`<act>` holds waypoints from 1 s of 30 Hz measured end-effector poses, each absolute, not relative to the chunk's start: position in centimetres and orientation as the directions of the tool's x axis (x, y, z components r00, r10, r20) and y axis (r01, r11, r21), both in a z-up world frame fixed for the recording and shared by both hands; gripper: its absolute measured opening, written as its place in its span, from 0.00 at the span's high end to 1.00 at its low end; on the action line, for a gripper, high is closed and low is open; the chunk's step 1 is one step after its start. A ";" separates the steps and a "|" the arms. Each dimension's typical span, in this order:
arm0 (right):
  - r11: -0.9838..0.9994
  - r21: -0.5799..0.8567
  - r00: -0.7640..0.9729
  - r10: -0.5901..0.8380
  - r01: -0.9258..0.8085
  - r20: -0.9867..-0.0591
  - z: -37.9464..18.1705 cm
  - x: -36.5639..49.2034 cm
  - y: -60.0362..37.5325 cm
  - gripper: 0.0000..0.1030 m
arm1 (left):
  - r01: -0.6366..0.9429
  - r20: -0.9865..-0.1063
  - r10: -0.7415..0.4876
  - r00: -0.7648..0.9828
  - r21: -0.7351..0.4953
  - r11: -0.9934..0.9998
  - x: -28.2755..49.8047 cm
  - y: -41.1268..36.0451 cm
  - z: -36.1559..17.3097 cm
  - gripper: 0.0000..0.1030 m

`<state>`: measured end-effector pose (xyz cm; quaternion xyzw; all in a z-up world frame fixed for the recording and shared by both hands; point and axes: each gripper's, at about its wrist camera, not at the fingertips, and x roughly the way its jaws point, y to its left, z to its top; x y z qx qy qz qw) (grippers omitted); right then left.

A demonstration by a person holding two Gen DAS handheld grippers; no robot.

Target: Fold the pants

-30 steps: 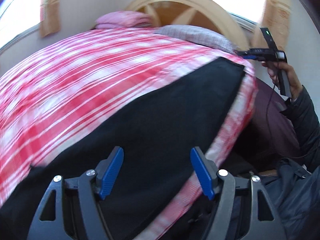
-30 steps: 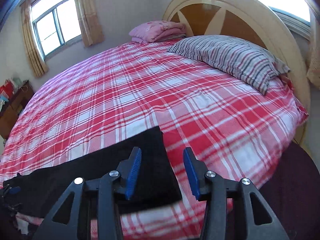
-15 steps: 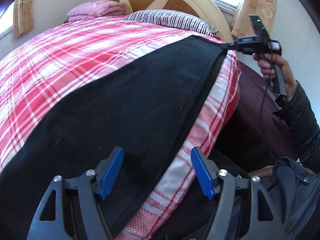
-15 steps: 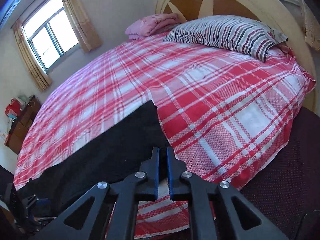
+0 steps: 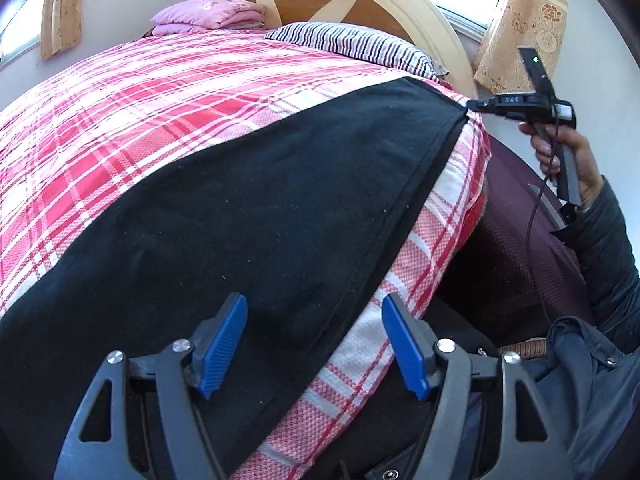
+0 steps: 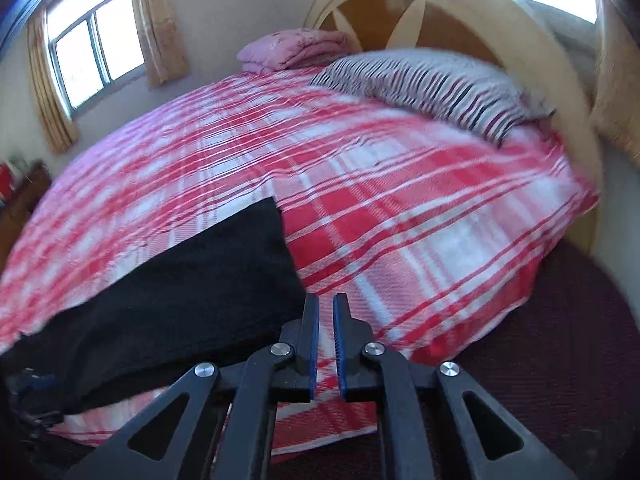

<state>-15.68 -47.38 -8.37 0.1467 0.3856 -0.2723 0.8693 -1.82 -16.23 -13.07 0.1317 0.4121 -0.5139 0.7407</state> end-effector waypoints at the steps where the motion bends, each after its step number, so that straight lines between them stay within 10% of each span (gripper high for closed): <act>1: 0.812 0.062 0.575 -0.355 0.580 -0.737 -7.9 -16.0 -47.0 0.93 | 0.871 -0.745 -0.653 0.133 -0.226 0.436 -1.9 -16.3 -13.0 0.30; 7: 0.921 0.171 0.640 -0.103 0.351 -0.761 -8.9 -13.8 -41.2 0.92 | 0.875 -0.747 -0.649 0.142 -0.211 0.435 -2.1 -16.6 -13.1 0.30; 11: 0.958 0.154 0.605 -0.026 0.243 -0.796 -10.5 -12.3 -37.5 0.61 | 0.875 -0.746 -0.651 0.141 -0.214 0.435 -2.0 -16.5 -13.1 0.30; 20: 0.952 0.132 0.590 -0.060 0.277 -0.805 -11.6 -11.0 -35.7 0.61 | 0.870 -0.737 -0.660 0.143 -0.225 0.439 -2.0 -16.3 -13.2 0.30; 23: 0.944 0.098 0.581 -0.111 0.316 -0.806 -11.6 -10.9 -35.4 0.91 | 0.868 -0.733 -0.665 0.140 -0.232 0.439 -1.9 -16.1 -13.2 0.30; 30: 0.944 0.115 0.609 -0.103 0.309 -0.787 -11.1 -11.0 -35.5 0.99 | 0.858 -0.723 -0.674 0.148 -0.245 0.451 -1.6 -15.6 -12.9 0.30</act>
